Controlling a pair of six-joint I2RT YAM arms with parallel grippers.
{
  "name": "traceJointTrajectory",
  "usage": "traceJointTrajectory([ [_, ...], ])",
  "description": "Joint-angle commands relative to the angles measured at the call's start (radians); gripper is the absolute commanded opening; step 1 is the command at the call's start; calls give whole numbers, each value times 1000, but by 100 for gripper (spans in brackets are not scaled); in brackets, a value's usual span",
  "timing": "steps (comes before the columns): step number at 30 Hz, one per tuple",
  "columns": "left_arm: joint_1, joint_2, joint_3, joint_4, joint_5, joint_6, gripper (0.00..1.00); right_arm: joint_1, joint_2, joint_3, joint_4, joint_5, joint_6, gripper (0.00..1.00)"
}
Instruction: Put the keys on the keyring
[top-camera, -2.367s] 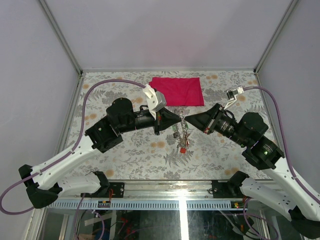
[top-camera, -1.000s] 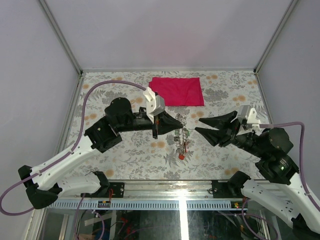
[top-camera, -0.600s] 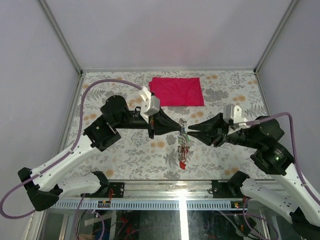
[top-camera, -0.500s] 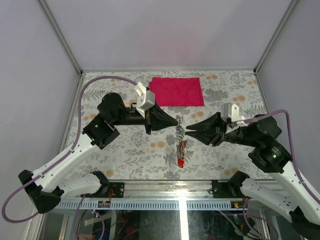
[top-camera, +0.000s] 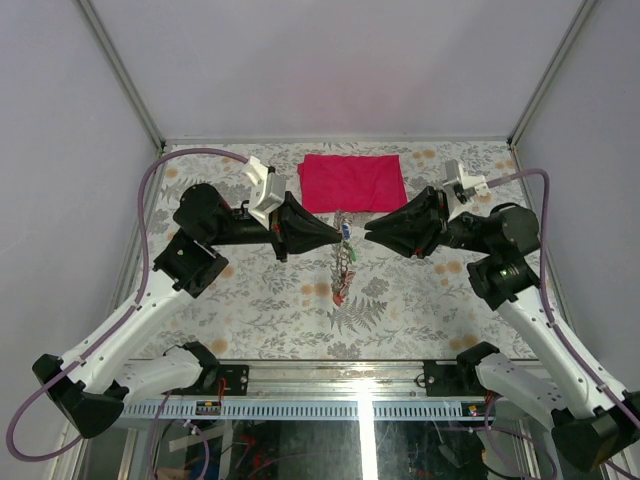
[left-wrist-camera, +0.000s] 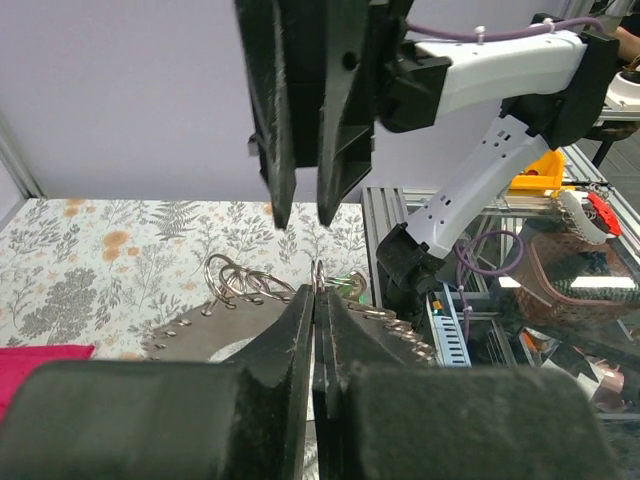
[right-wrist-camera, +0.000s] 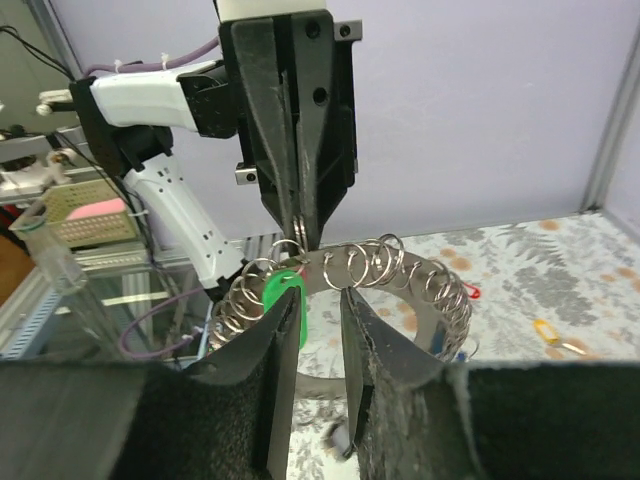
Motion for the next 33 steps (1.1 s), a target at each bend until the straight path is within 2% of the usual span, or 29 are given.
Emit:
traceJointTrajectory([
  [1, 9, -16, -4, 138, 41, -38, 0, -14, 36, 9, 231, -92, 141, 29],
  [4, 9, -11, -4, 151, 43, -45, 0, -8, 37, 30, 160, -74, 75, 29],
  [10, 9, -3, -6, 166, 49, -58, 0, 43, 41, 44, 151, -39, 44, 29],
  [15, 9, 1, 0, 163, 54, -61, 0, 138, 53, 90, -9, 24, -97, 29],
  [33, 9, 9, 11, 160, 86, -59, 0, 163, 82, 99, -6, 63, -114, 30],
])
